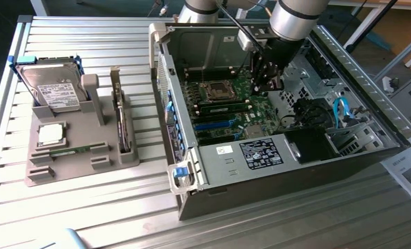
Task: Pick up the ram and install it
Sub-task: 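Press down the ram until it locks into place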
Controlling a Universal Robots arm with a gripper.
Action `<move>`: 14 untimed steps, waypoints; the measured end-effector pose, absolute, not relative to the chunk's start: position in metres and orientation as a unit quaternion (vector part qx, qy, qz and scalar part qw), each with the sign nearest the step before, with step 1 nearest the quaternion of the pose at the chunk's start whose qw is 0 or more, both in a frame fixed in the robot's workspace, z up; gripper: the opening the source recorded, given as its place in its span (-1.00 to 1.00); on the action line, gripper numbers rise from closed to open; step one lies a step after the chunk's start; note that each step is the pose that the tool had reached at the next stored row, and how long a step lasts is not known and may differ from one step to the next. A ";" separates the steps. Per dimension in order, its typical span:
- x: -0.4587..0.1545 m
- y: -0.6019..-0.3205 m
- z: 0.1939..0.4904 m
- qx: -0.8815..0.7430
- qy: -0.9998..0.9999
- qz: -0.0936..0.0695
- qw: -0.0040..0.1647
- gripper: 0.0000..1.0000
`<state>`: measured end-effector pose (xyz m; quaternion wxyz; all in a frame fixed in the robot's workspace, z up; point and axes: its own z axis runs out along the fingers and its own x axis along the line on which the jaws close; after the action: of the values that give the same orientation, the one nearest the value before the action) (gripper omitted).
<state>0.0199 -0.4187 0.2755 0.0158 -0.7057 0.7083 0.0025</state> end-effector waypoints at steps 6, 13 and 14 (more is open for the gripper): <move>0.020 -0.419 0.263 -0.706 0.708 0.003 0.016 -0.80; 0.020 -0.419 0.250 -0.706 0.708 0.002 0.016 -0.80; 0.020 -0.419 0.250 -0.706 0.708 0.002 0.016 -0.80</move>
<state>0.0199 -0.4188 0.2505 0.0158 -0.7057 0.7083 0.0024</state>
